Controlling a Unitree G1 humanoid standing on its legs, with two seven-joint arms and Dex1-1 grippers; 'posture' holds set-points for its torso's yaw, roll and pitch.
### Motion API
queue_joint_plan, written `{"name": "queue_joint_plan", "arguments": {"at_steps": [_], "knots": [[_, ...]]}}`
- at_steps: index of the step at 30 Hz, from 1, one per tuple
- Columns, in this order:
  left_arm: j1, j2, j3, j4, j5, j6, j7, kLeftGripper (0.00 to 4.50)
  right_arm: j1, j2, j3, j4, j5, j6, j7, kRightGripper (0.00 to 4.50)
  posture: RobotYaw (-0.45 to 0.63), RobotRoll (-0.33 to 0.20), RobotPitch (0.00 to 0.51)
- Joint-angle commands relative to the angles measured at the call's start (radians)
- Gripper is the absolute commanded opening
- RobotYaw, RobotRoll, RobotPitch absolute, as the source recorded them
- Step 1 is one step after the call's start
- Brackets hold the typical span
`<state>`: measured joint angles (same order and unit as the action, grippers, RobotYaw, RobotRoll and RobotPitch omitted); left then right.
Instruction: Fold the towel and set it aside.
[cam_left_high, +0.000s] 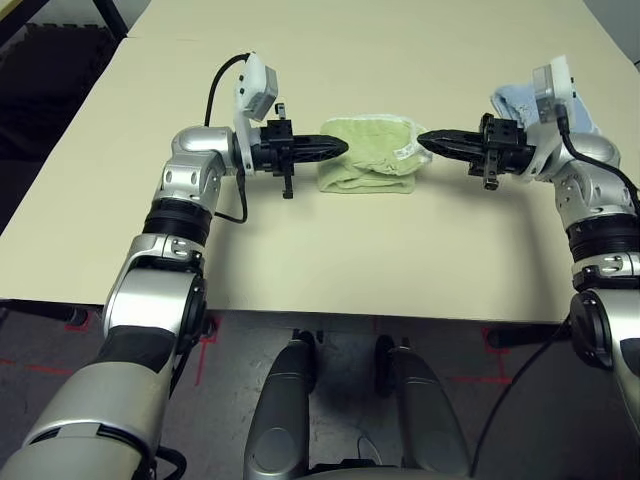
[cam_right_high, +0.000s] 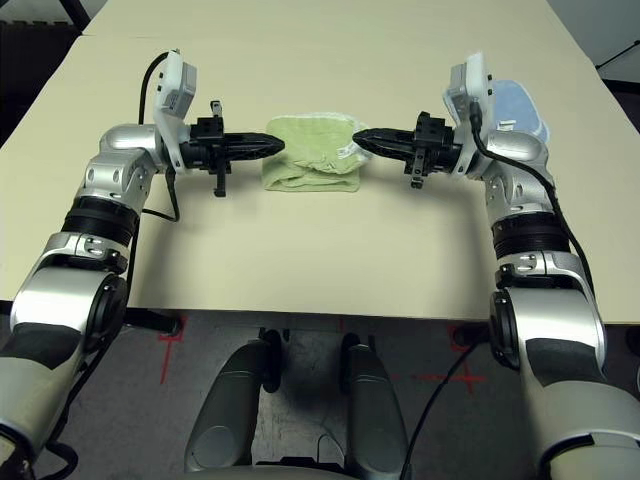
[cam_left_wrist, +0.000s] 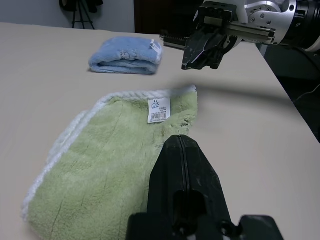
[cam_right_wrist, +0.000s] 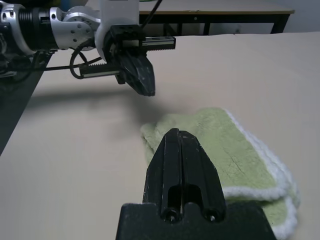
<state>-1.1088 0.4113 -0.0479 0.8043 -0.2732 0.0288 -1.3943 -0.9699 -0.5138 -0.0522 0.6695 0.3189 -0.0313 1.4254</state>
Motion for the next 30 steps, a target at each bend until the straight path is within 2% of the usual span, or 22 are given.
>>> {"name": "queue_joint_plan", "arguments": {"at_steps": [1, 11, 17, 22, 30], "knots": [[-0.005, -0.001, -0.006, -0.004, 0.019, 0.011, 0.001, 0.02, 0.011, -0.022, 0.061, 0.004, -0.089, -0.033, -0.027, 0.00, 0.05, 0.000, 0.249], [0.004, 0.008, -0.008, -0.009, 0.031, 0.013, 0.003, 0.02, -0.046, 0.003, 0.149, 0.268, -0.287, -0.155, -0.232, 0.00, 0.06, 0.000, 0.255], [0.006, 0.005, -0.005, 0.000, 0.036, 0.005, 0.008, 0.02, -0.089, 0.040, 0.137, 0.360, -0.312, -0.200, -0.291, 0.00, 0.06, 0.000, 0.257], [-0.008, -0.030, -0.001, 0.046, 0.041, -0.017, 0.035, 0.02, -0.118, 0.069, 0.131, 0.406, -0.318, -0.219, -0.334, 0.00, 0.07, 0.000, 0.257], [-0.073, -0.094, -0.018, 0.252, 0.130, -0.121, 0.167, 0.02, -0.137, 0.083, 0.125, 0.432, -0.319, -0.241, -0.349, 0.00, 0.06, 0.000, 0.253]]}}
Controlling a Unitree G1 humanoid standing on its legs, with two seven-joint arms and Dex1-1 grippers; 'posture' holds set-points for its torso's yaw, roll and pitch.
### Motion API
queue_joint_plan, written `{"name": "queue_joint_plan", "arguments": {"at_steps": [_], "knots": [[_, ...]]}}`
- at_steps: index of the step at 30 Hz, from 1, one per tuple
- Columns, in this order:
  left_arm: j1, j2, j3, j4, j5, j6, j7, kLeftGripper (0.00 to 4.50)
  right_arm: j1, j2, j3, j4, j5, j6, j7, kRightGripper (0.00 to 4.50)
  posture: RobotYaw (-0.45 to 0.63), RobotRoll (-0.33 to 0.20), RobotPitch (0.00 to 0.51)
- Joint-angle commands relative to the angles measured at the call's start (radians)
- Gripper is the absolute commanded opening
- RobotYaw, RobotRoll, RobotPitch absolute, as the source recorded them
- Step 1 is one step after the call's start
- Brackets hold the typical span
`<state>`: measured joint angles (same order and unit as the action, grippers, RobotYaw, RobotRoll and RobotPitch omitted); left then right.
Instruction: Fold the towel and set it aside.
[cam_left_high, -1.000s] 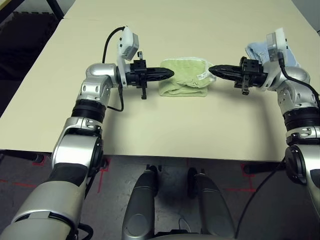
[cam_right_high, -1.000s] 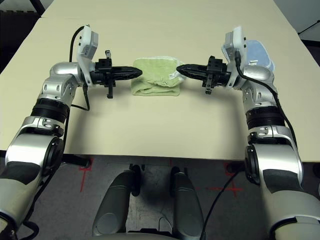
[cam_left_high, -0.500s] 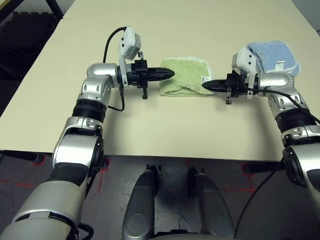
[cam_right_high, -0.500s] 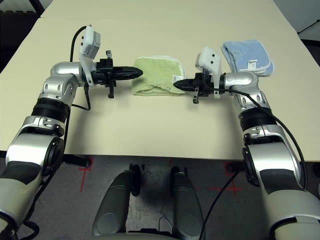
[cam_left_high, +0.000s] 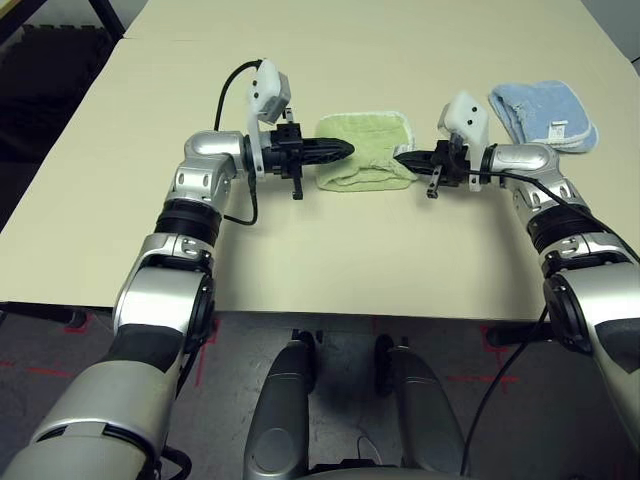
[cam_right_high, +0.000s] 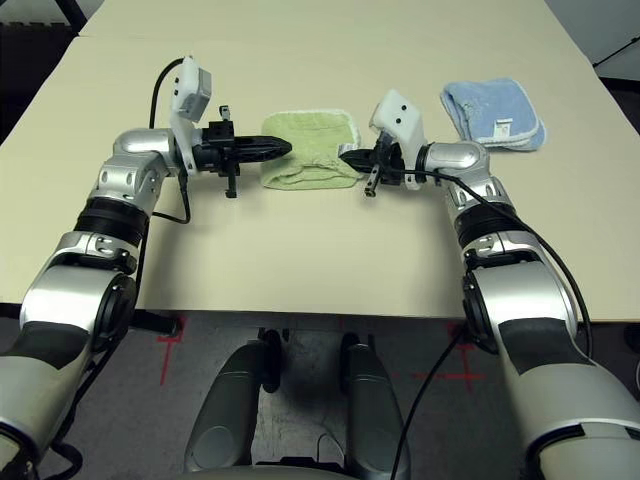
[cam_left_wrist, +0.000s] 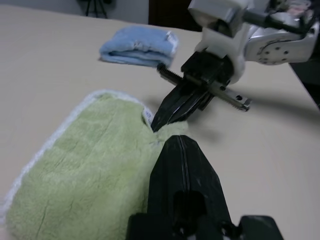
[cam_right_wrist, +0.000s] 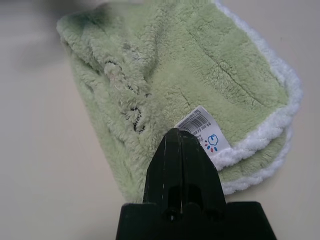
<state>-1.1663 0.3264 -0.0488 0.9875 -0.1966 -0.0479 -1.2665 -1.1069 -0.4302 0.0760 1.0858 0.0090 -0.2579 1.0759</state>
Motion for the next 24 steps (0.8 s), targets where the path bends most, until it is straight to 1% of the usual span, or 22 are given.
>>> {"name": "queue_joint_plan", "arguments": {"at_steps": [1, 8, 13, 20, 24], "knots": [[-0.018, -0.012, -0.021, 0.094, 0.071, -0.057, 0.060, 0.02, 0.002, -0.001, -0.004, 0.014, -0.008, -0.016, 0.002, 0.00, 0.06, 0.000, 0.253], [-0.016, 0.000, -0.030, 0.170, 0.134, -0.098, 0.045, 0.02, 0.011, -0.005, -0.007, 0.006, -0.005, -0.018, 0.006, 0.00, 0.05, 0.000, 0.251], [0.001, 0.016, -0.031, 0.200, 0.176, -0.110, 0.081, 0.02, 0.029, -0.002, -0.002, 0.012, -0.011, -0.030, 0.002, 0.00, 0.05, 0.000, 0.248], [0.020, 0.020, -0.024, 0.216, 0.199, -0.110, 0.110, 0.02, 0.073, 0.026, 0.007, 0.049, -0.031, -0.035, -0.061, 0.00, 0.04, 0.000, 0.241], [0.019, 0.029, -0.022, 0.220, 0.202, -0.117, 0.108, 0.02, 0.065, 0.024, -0.013, 0.043, -0.012, -0.033, -0.058, 0.00, 0.05, 0.000, 0.240]]}}
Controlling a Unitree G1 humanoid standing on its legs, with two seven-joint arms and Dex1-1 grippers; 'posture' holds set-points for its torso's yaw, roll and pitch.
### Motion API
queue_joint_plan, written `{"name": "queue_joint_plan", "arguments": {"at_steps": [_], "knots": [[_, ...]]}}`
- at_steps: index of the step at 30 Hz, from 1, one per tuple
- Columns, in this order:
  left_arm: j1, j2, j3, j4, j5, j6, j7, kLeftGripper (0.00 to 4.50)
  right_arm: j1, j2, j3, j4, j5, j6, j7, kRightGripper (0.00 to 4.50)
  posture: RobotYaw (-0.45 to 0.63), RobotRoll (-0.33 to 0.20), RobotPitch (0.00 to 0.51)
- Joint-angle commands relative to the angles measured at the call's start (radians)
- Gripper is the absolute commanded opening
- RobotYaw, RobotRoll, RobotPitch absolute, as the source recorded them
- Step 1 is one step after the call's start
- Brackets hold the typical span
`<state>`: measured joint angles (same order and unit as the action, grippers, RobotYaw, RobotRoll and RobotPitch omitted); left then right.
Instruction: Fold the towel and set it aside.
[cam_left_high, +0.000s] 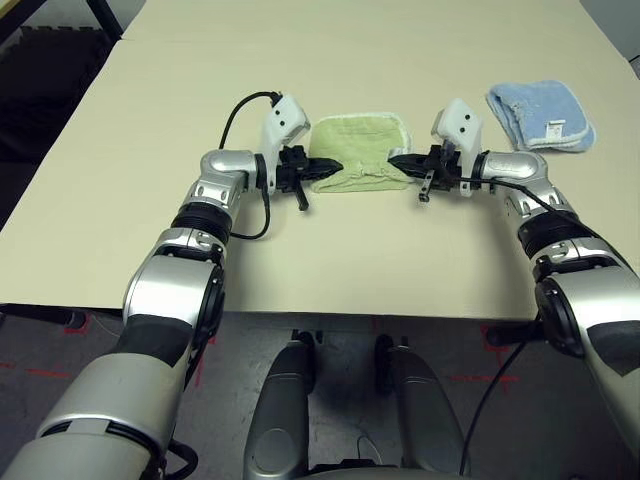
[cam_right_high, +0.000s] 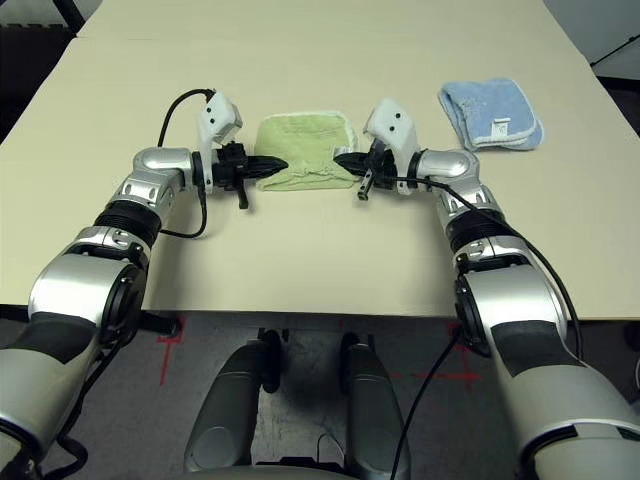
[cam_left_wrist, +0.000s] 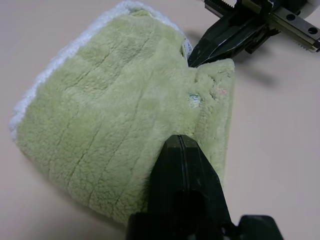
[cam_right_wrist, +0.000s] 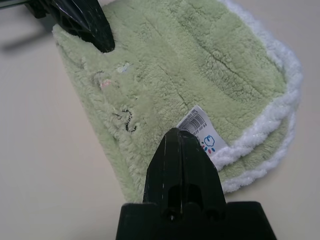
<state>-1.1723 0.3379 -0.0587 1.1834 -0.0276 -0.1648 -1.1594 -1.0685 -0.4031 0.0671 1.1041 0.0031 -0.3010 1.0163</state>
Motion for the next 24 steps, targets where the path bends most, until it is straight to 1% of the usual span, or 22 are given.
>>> {"name": "queue_joint_plan", "arguments": {"at_steps": [1, 3, 6, 9, 12, 17, 21, 24], "knots": [[0.022, 0.020, -0.011, 0.023, 0.032, -0.005, -0.001, 0.02, 0.020, -0.006, -0.010, 0.021, -0.001, 0.008, 0.004, 0.00, 0.05, 0.000, 0.239], [0.007, 0.024, 0.005, 0.020, 0.016, -0.007, -0.006, 0.02, -0.001, -0.007, -0.044, 0.005, 0.042, 0.020, 0.029, 0.00, 0.04, 0.000, 0.240], [-0.033, 0.025, 0.058, 0.007, -0.042, 0.020, -0.034, 0.02, -0.038, -0.004, -0.108, -0.020, 0.117, 0.064, 0.049, 0.00, 0.04, 0.000, 0.240], [-0.073, 0.017, 0.121, -0.001, -0.097, 0.086, -0.024, 0.02, -0.067, 0.001, -0.139, -0.024, 0.137, 0.100, 0.013, 0.00, 0.03, 0.000, 0.241], [-0.098, -0.003, 0.165, 0.007, -0.120, 0.132, 0.056, 0.02, -0.091, 0.027, -0.143, -0.012, 0.121, 0.134, -0.076, 0.00, 0.04, 0.000, 0.242], [-0.106, -0.048, 0.152, 0.040, -0.069, 0.146, 0.253, 0.02, -0.120, 0.089, -0.124, 0.029, 0.079, 0.172, -0.241, 0.00, 0.05, 0.000, 0.245], [-0.111, -0.089, 0.154, 0.044, -0.069, 0.138, 0.286, 0.02, -0.140, 0.118, -0.130, 0.050, 0.070, 0.168, -0.296, 0.00, 0.05, 0.000, 0.250], [-0.112, -0.095, 0.145, 0.043, -0.062, 0.129, 0.273, 0.02, -0.149, 0.102, -0.142, 0.042, 0.083, 0.176, -0.277, 0.00, 0.05, 0.000, 0.250]]}}
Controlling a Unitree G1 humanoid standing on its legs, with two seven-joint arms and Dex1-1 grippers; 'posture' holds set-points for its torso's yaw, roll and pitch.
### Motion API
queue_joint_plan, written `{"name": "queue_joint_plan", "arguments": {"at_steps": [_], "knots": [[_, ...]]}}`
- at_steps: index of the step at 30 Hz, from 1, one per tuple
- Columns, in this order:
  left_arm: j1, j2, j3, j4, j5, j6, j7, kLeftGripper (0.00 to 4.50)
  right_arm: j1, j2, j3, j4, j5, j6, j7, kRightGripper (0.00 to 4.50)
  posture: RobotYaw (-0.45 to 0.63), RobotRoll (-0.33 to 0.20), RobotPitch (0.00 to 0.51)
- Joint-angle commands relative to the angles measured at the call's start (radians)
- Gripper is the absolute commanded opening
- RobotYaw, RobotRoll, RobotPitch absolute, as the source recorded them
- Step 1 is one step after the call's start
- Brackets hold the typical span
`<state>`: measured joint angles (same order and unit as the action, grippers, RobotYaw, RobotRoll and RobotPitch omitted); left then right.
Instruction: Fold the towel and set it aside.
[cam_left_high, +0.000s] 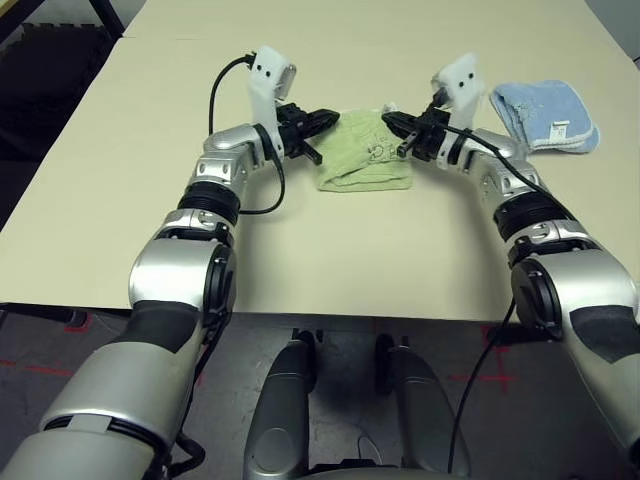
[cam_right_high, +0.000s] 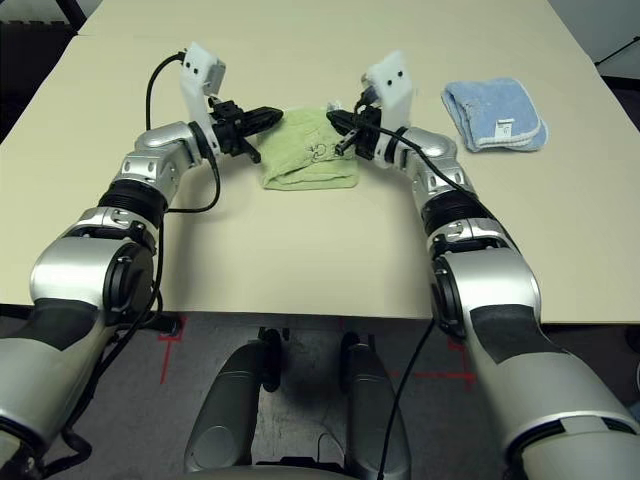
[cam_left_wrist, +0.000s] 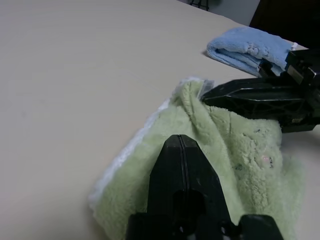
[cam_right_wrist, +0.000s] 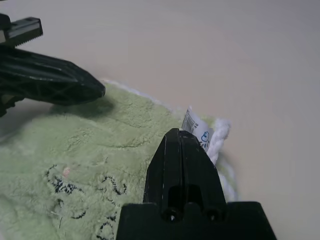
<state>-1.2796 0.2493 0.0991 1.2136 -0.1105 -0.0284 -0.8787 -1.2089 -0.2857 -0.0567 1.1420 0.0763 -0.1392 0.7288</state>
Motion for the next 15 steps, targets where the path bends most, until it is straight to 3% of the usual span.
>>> {"name": "queue_joint_plan", "arguments": {"at_steps": [1, 9, 15], "knots": [[-0.003, -0.006, -0.015, 0.011, 0.021, -0.008, -0.014, 0.02, -0.005, -0.025, -0.019, -0.003, 0.012, 0.021, 0.026, 0.00, 0.05, 0.000, 0.250], [0.019, 0.018, -0.035, 0.001, 0.040, -0.016, -0.081, 0.02, 0.138, -0.151, 0.040, -0.226, 0.025, 0.204, 0.327, 0.00, 0.04, 0.000, 0.253], [0.028, 0.031, -0.039, -0.005, 0.038, -0.022, -0.129, 0.02, 0.267, -0.193, 0.077, -0.445, 0.033, 0.324, 0.380, 0.00, 0.03, 0.000, 0.253]]}}
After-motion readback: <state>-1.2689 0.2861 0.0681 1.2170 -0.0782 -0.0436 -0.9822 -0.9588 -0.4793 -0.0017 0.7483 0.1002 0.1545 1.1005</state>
